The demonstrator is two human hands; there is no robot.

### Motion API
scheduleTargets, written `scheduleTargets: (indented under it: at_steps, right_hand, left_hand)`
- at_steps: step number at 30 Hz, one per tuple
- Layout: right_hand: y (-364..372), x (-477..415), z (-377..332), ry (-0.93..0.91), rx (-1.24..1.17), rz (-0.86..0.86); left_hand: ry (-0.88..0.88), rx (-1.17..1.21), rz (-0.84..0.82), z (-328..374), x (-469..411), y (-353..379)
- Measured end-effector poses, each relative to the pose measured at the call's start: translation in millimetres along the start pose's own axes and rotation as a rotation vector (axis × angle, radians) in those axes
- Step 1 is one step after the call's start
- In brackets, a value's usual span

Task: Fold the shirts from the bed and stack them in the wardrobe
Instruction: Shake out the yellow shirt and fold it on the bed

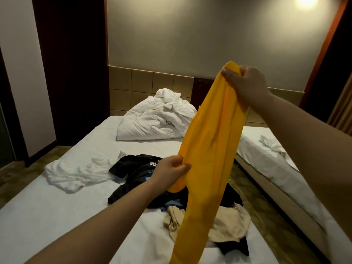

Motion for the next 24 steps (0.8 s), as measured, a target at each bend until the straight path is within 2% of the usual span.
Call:
scheduleTargets:
  at_steps: [4, 7, 10, 12, 14, 17, 20, 24]
  right_hand:
    - [-6, 5, 21, 0.061, -0.016, 0.059]
    - [-1, 10, 30, 0.105, -0.063, 0.061]
    - [0, 13, 30, 0.109, -0.042, 0.039]
    - [-6, 14, 34, 0.118, -0.042, 0.059]
    - [-11, 16, 41, 0.140, -0.038, 0.066]
    - [-14, 15, 49, 0.178, -0.063, 0.037]
    - [-21, 11, 48, 0.200, -0.137, 0.090]
    - [-23, 1, 32, 0.089, 0.007, 0.040]
  left_hand:
    - [-0.015, 0.024, 0.081, -11, -6, -23]
    - [-0.061, -0.072, 0.007, -29, -8, -10]
    - [-0.068, -0.047, -0.008, -37, -6, 2]
    - [-0.077, 0.019, 0.093, -35, -9, -13]
    - [-0.081, 0.110, 0.267, -28, -10, -46]
    - [0.011, 0.198, 0.420, -3, -6, -94]
    - [0.134, 0.177, 0.445, 33, 1, -130]
    - [0.249, -0.024, 0.461, 73, 10, -164]
Point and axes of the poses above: each hand's wrist, its own x-axis away from the middle knuckle, its own y-axis out of the palm, z = x × y, the point moved 7 cm from there along -x, towards the middle knuckle, and after that the axes turned 8 degrees about -y, right-handed, at the moved point
